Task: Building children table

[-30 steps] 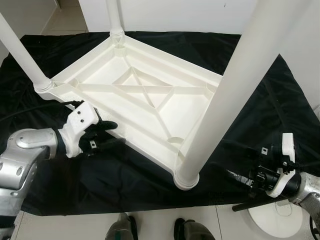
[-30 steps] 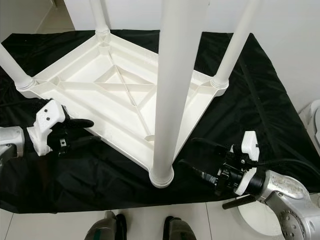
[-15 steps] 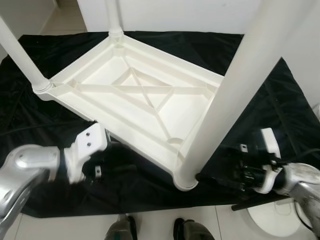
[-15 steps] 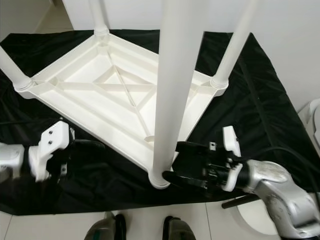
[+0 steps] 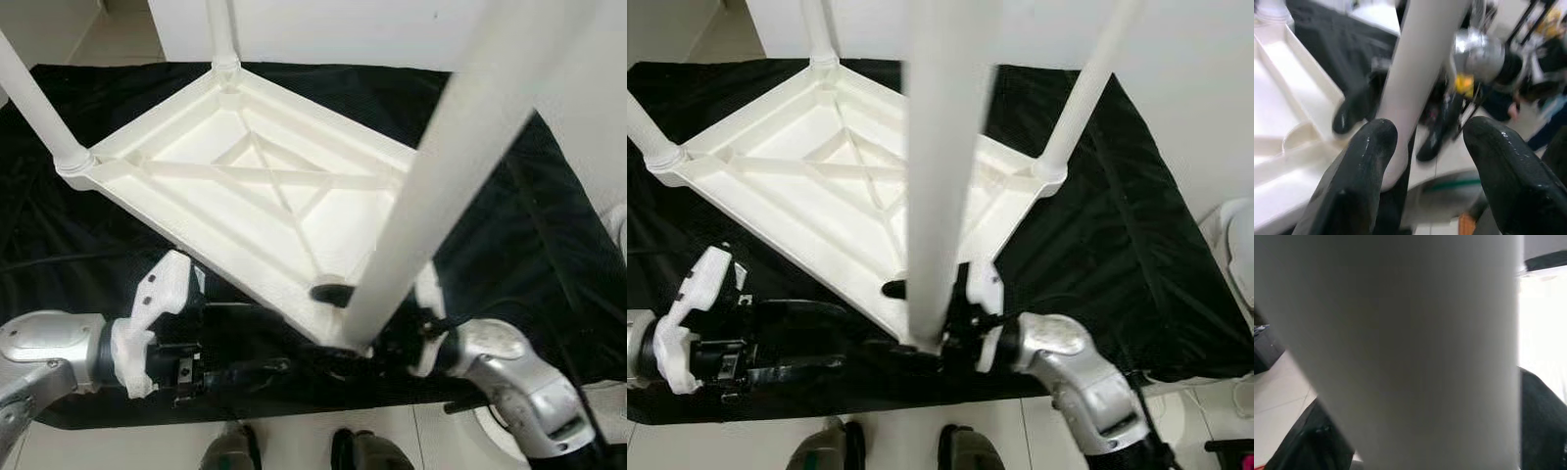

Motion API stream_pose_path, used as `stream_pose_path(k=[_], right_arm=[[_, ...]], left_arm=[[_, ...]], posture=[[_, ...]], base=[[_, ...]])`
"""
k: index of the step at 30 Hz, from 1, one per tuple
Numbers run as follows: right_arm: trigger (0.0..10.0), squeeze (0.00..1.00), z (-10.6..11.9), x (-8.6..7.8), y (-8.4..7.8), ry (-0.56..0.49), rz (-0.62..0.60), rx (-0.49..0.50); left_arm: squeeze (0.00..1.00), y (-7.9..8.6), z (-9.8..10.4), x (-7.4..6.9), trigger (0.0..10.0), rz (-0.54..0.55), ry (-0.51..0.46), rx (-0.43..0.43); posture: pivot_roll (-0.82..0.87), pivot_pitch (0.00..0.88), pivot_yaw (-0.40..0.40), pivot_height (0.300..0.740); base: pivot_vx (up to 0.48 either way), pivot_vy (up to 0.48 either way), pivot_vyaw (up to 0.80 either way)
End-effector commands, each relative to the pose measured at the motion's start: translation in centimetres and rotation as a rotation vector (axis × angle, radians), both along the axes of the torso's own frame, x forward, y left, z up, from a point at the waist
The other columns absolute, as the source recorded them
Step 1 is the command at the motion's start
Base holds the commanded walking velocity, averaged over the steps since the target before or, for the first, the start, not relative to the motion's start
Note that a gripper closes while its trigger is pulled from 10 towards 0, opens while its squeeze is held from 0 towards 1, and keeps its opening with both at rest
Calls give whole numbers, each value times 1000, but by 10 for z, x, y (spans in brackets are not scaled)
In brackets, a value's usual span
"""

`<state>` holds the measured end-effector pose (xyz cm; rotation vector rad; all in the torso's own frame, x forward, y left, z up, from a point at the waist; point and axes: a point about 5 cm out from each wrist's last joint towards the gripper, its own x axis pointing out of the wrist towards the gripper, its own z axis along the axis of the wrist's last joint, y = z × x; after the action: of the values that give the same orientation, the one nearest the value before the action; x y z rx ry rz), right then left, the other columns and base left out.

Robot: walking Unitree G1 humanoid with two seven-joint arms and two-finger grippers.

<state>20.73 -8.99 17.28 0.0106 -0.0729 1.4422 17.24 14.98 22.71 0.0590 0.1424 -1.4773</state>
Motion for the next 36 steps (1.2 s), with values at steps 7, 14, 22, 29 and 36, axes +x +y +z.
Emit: stream_pose_path(k=[7, 14, 22, 29, 36], right_arm=[[10000, 0, -4, 6, 20, -31, 21, 3], [10000, 0, -4, 22, 40, -77, -30, 28], [10000, 0, -1, 37, 64, -105, -70, 74], [10000, 0, 1, 53, 86, -131, -112, 101], [10000, 0, -3, 48, 101, -118, -77, 125]], left_arm=[[0, -2, 0, -13, 10000, -35, 39, -14], [0, 0, 5, -17, 10000, -32, 41, -13], [0, 1, 9, -20, 10000, -38, 50, -21], [0, -3, 7, -24, 10000, -53, 61, -27], [0, 4, 4, -32, 10000, -40, 79, -9]], posture=[[30, 169, -13, 740], [34, 171, -8, 740], [33, 172, -8, 740], [42, 173, -14, 740], [46, 179, -19, 740]], base=[[0, 0, 0], [0, 0, 0], [0, 0, 0], [0, 0, 0], [0, 0, 0]])
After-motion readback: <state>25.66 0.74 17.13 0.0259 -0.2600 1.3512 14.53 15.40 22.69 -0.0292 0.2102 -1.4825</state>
